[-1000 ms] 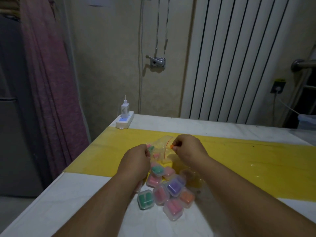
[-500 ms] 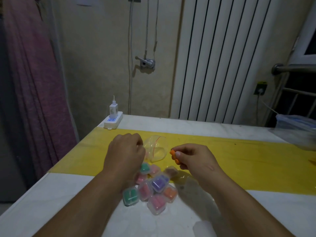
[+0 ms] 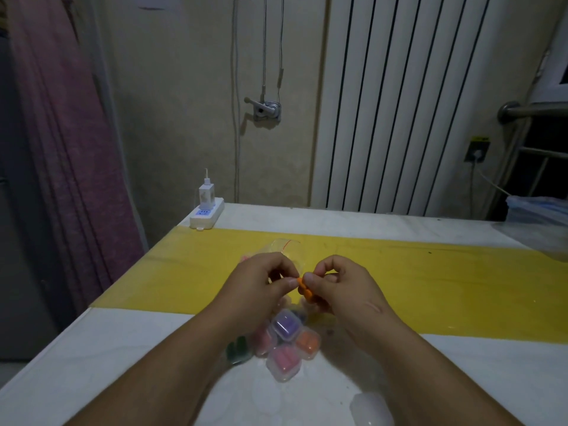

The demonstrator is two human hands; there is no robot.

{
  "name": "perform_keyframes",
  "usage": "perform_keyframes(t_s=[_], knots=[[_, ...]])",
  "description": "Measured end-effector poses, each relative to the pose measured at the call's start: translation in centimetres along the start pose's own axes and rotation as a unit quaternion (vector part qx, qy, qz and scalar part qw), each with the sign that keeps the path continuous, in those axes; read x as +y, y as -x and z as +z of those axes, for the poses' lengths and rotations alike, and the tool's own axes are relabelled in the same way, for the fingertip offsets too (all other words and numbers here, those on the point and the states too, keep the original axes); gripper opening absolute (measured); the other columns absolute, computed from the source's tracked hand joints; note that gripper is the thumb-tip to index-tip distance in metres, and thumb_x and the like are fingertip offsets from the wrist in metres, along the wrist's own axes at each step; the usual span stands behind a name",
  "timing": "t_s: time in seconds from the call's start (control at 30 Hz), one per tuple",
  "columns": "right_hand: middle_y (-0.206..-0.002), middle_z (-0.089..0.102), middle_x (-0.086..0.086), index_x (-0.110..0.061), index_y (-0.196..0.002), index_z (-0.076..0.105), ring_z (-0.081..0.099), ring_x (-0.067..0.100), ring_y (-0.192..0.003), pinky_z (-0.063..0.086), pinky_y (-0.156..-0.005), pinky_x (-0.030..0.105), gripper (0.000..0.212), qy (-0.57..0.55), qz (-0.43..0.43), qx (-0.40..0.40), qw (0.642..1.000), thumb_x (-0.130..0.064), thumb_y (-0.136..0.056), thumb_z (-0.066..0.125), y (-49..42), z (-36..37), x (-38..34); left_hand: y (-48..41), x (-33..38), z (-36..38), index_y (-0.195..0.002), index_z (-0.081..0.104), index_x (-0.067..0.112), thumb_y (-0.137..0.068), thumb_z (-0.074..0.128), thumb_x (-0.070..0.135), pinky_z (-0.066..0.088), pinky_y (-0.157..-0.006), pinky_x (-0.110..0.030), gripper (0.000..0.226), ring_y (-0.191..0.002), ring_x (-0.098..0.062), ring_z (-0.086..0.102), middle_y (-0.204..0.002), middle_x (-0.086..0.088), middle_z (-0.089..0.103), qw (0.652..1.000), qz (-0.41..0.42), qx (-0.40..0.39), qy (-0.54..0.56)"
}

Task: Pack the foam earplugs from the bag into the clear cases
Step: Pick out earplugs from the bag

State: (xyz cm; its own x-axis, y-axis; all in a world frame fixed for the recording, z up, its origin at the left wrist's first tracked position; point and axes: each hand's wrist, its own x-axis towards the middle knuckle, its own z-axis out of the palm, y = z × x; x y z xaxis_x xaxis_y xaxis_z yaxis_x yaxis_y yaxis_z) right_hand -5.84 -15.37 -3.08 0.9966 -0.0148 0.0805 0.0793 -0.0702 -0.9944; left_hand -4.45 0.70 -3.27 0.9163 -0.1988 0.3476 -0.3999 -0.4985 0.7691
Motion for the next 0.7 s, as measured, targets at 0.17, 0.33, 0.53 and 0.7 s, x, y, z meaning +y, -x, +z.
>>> perform_keyframes(t_s=[0.17, 0.33, 0.53, 0.7], knots=[[-0.072, 0.072, 0.013, -0.009, -0.080, 0.056, 0.049, 0.010, -0.043, 0.040, -0.044, 0.022, 0.017, 0.040, -0.027, 0.035, 0.998, -0.017, -0.089, 0.067, 0.0, -0.2, -0.3, 0.3, 0.5, -0.1, -0.081, 0.067, 0.020, -0.086, 0.071, 0.015, 0.052, -0.055, -0.017, 0.008, -0.066, -0.002, 0.059, -0.075, 0.006, 0.066, 0.994, -0.049, 0.049, 0.087], [-0.077, 0.067, 0.010, -0.006, -0.081, 0.068, 0.058, 0.014, -0.063, 0.056, -0.064, 0.029, 0.023, 0.015, -0.015, 0.001, 1.000, 0.008, -0.092, 0.053, 0.0, 0.0, -0.2, 0.7, 1.5, -0.3, -0.086, 0.070, 0.010, -0.082, 0.075, 0.008, 0.060, -0.059, -0.029, 0.006, -0.067, -0.012, 0.062, -0.081, -0.011, 0.069, 0.981, -0.077, 0.053, 0.170], [-0.082, 0.069, 0.016, -0.009, -0.088, 0.062, 0.064, 0.019, -0.064, 0.058, -0.068, 0.038, 0.019, 0.038, -0.018, 0.007, 0.999, 0.009, -0.089, 0.058, 0.3, -0.2, -0.6, 0.7, 1.6, -0.2, -0.090, 0.072, 0.011, -0.085, 0.072, 0.010, 0.060, -0.060, -0.026, 0.005, -0.080, -0.028, 0.069, -0.081, -0.009, 0.072, 0.977, -0.091, 0.060, 0.184], [-0.073, 0.069, 0.013, -0.011, -0.098, 0.060, 0.065, 0.021, -0.065, 0.059, -0.074, 0.046, 0.019, 0.042, -0.032, 0.000, 0.999, 0.005, -0.090, 0.060, 0.4, -0.2, -0.6, 0.7, 1.6, 0.0, -0.086, 0.073, 0.013, -0.083, 0.074, 0.012, 0.062, -0.068, -0.036, 0.003, -0.078, -0.023, 0.071, -0.078, -0.004, 0.073, 0.978, -0.095, 0.046, 0.179]])
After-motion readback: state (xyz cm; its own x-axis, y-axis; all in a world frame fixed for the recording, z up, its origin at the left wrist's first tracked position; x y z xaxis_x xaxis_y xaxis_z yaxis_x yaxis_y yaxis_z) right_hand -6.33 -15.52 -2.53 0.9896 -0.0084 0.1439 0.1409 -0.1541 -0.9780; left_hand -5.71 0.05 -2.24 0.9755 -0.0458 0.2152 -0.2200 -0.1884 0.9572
